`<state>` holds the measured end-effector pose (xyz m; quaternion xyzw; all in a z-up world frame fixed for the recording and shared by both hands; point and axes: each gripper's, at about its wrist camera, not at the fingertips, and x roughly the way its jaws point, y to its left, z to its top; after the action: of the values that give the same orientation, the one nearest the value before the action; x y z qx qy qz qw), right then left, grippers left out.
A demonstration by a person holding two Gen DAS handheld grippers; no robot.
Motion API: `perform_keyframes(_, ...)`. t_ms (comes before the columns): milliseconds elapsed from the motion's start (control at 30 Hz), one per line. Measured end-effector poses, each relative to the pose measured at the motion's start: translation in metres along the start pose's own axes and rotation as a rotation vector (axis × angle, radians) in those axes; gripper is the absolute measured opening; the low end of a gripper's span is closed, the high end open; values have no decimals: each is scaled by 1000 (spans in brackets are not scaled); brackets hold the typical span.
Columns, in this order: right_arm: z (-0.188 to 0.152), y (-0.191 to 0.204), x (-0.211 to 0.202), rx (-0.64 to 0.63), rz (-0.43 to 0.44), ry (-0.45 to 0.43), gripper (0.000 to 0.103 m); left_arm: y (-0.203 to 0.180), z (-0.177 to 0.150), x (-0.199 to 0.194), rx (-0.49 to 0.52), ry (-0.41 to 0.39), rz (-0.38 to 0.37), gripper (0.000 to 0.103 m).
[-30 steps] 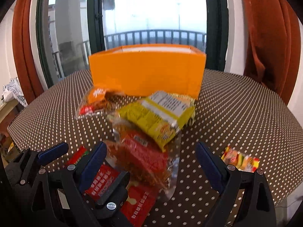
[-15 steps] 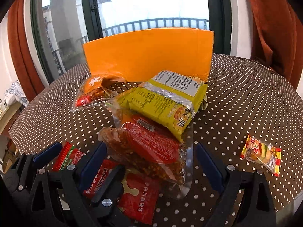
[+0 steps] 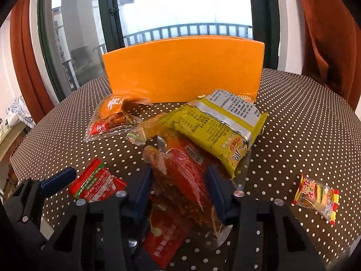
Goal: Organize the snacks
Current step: 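Grasp the red spicy-strip packet with the left tool while the right tool grasps a clear red-filled packet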
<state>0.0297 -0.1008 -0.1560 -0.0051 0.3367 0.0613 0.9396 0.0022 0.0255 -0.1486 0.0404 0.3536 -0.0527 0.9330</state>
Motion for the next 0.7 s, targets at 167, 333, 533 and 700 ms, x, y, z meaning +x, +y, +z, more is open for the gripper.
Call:
perform_keyframes(167, -4, 3, -10, -9, 14, -12, 41, 4, -10, -9, -42, 44, -4, 103)
perform_keyframes(333, -6, 7, -16, -10, 20, -13, 40, 9, -17, -11, -82, 74, -39, 103)
perform_keyframes(533, 0, 7, -17, -9, 19, -24, 38, 6, -9, -6, -82, 86, -79, 102)
perform_keyframes(700, 10, 2, -16, 2, 6, -42, 36, 4, 6, 7, -123, 95, -93, 102)
